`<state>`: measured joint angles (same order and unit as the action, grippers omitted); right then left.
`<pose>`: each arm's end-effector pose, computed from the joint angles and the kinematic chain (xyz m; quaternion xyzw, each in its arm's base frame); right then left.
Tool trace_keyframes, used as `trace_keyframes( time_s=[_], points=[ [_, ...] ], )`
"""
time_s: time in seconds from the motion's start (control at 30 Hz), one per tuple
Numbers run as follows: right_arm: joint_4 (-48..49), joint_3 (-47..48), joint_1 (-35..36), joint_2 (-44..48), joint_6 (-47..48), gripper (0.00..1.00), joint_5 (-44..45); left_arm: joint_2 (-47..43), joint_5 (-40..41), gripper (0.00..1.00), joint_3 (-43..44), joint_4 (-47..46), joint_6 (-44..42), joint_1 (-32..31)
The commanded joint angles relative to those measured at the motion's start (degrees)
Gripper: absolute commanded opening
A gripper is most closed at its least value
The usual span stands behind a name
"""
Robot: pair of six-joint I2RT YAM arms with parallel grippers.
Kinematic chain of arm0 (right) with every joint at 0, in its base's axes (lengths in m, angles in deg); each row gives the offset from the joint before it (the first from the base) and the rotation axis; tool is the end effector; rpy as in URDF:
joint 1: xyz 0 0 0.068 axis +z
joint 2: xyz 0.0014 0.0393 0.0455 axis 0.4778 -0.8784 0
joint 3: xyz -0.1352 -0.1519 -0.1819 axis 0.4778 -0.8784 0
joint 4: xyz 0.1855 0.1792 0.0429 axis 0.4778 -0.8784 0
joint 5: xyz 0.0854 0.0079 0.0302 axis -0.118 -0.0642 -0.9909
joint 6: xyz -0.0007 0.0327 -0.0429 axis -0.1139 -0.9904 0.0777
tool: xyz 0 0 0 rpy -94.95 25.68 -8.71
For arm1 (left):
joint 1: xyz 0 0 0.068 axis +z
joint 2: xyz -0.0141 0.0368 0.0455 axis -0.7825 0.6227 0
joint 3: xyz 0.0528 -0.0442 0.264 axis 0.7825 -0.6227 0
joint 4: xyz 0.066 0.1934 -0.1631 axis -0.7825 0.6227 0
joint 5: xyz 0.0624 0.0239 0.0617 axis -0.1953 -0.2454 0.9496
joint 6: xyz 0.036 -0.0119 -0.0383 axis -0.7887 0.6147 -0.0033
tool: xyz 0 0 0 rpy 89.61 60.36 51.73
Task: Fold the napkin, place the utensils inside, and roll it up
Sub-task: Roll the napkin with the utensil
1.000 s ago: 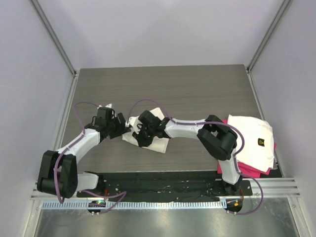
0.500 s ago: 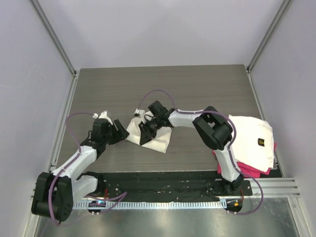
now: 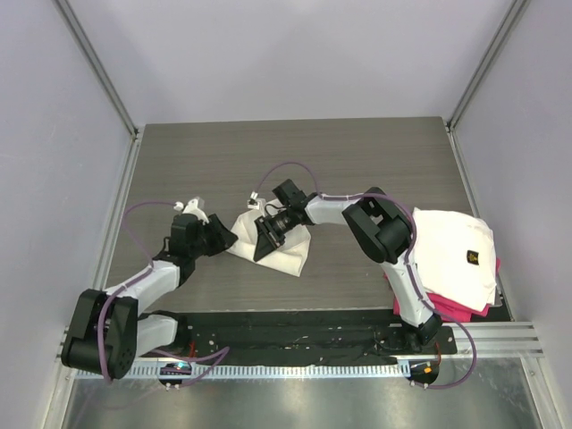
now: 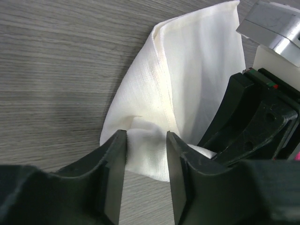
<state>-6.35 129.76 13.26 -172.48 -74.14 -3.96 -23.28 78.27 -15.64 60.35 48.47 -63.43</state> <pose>0.3140 0.3215 0.1043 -0.4057 0.7438 0.5289 0.0489 0.2103 -0.0515 0.1577 -0.1478 0.8693 -0.2705 0.3865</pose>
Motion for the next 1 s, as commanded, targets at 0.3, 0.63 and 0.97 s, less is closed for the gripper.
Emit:
trace_keyframes(
  time_s=[0.3, 0.63, 0.97],
  points=[
    [-5.7, -1.7, 0.6, 0.6, -0.7, 0.25, 11.4, 9.3, -2.2, 0.06, 4.1, -1.0, -1.5, 0.1],
    [-4.9, -4.9, 2.9, 15.3, 2.0, 0.53, 24.7, 17.3, -6.8, 0.0, 10.3, 5.0, -3.0, 0.1],
    [9.8, -17.7, 14.8, 29.2, 12.1, 0.67, 55.8, 18.1, -6.6, 0.0, 12.9, 10.5, -3.2, 0.0]
  ],
)
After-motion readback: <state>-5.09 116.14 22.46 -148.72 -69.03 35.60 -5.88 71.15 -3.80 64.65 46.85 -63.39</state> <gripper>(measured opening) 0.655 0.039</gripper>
